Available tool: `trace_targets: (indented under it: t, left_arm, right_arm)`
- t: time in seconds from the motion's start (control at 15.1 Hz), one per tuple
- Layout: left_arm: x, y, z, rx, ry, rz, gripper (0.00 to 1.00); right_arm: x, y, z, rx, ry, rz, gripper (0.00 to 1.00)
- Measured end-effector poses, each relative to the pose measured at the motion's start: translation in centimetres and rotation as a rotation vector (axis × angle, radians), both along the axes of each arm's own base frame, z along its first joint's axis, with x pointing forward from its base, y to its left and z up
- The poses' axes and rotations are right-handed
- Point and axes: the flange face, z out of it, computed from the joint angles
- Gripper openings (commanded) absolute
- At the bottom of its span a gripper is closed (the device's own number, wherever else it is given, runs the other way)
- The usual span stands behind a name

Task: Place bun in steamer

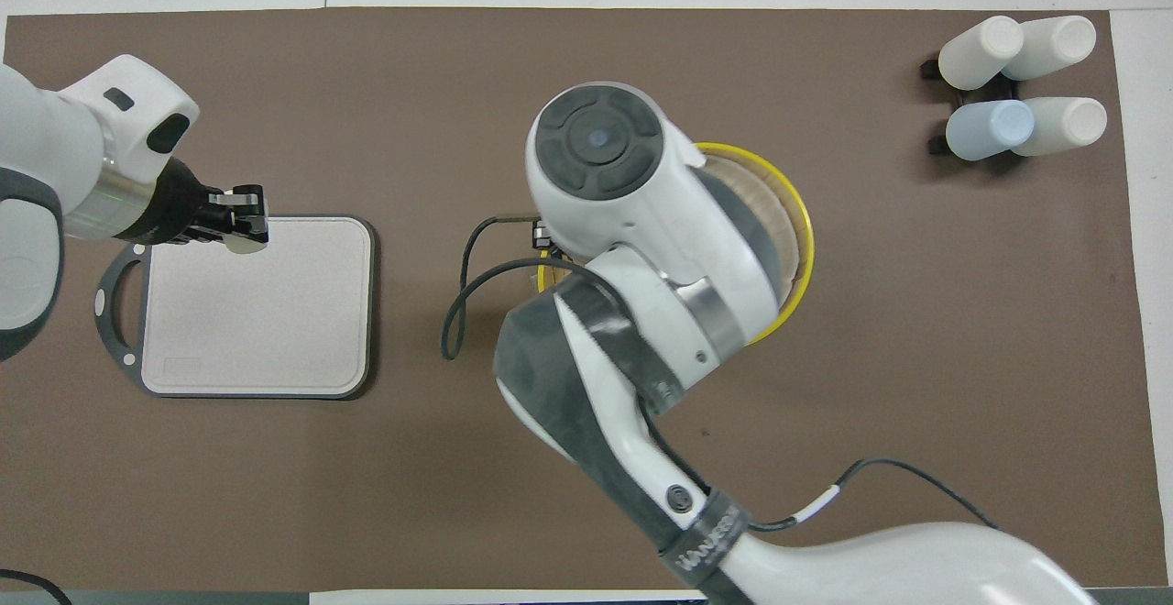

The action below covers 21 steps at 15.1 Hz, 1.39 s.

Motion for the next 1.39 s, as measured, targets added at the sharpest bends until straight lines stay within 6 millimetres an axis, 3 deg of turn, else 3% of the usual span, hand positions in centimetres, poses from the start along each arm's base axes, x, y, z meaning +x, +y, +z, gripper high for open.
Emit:
trace_targets:
  t: [0.13,0.4,0.53,0.66,0.86,0.99,1.13,1.19,1.39]
  left_arm:
    - [-1.7,-6.2,-1.2,-0.020,-0.008,0.018,0.26]
    - [-4.3,-16.2,-6.8,-0.062,-0.017,0.037,0.28]
    - [-4.8,-18.7,-10.2,-0.078,-0.018,0.038,0.29]
    - [-5.2,-20.0,-13.4,-0.065,-0.010,0.037,0.29]
    - [-5.7,-22.3,-18.4,-0.022,-0.055,0.052,0.32]
    - [-5.7,-22.7,-20.2,-0.015,-0.053,0.053,0.57]
    - [-5.5,-22.6,-20.6,-0.011,-0.051,0.055,0.94]
    - [-5.5,-22.6,-20.5,-0.011,-0.051,0.056,0.99]
    - [-5.5,-22.6,-20.5,-0.011,-0.051,0.057,1.00]
  right_arm:
    - [1.0,-7.7,0.9,-0.001,0.045,0.039,0.00]
    - [1.0,-17.9,0.8,0.018,0.101,0.127,0.00]
    - [0.8,-22.6,0.4,0.033,0.120,0.167,0.00]
    - [0.3,-25.6,-0.7,0.046,0.145,0.178,0.00]
    - [-0.6,-25.7,-2.5,0.052,0.156,0.186,0.00]
    - [-1.1,-24.7,-3.5,0.052,0.145,0.202,0.00]
    - [-1.6,-24.4,-4.0,0.053,0.151,0.208,0.00]
    - [-1.8,-24.4,-4.0,0.054,0.150,0.208,0.00]
    - [-1.9,-24.2,-3.9,0.053,0.144,0.211,0.00]
